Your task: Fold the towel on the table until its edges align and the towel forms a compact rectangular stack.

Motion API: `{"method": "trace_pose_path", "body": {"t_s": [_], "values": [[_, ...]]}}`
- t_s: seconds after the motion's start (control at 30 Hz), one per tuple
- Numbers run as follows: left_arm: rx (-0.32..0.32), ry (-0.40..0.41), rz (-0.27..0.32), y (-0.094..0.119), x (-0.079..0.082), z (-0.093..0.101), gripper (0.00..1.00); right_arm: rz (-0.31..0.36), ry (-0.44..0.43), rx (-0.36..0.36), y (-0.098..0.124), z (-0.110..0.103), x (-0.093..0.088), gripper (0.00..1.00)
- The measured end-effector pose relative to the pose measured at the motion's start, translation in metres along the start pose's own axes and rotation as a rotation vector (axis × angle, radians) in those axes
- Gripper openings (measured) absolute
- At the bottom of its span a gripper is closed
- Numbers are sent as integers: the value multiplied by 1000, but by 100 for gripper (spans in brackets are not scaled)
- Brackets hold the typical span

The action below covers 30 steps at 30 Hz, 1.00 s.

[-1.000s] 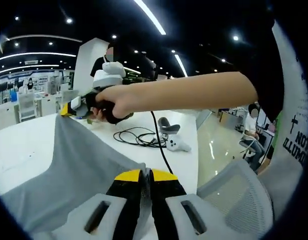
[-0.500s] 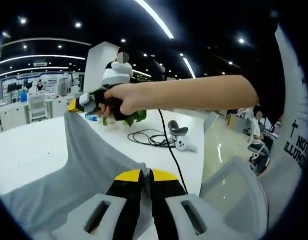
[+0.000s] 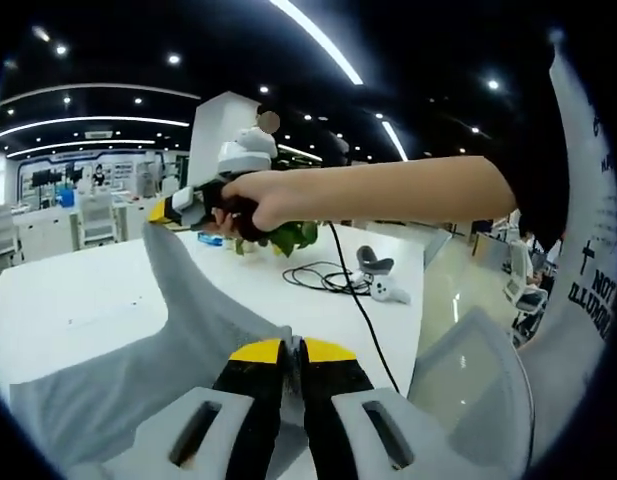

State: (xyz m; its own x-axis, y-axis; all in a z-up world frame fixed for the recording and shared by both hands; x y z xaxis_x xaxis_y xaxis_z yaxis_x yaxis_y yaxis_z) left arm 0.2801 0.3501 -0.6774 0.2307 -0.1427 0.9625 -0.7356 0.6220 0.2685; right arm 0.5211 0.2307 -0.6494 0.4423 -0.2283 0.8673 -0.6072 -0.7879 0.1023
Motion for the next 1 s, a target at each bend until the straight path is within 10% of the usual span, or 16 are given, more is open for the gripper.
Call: {"method": "trace_pose_path", "body": {"t_s": [1.0], "values": [[184, 34, 23, 78, -10, -74, 6, -44, 2, 119, -83, -66, -12, 0]]}}
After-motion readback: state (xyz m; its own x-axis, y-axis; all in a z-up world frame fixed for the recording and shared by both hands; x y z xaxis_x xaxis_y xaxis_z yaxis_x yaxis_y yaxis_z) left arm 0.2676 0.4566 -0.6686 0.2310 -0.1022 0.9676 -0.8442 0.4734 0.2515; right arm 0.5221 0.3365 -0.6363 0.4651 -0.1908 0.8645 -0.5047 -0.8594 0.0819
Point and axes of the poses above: the point that each gripper's makers call its tool centre point, and the gripper's own axes: y roughly backward along the fingers, z roughly to its right, x roughly out of its top, the point moved 9 cm from there along y, roughly backward along the fingers, and after that the axes turned 13 degrees about x, right-handed, at the moved point
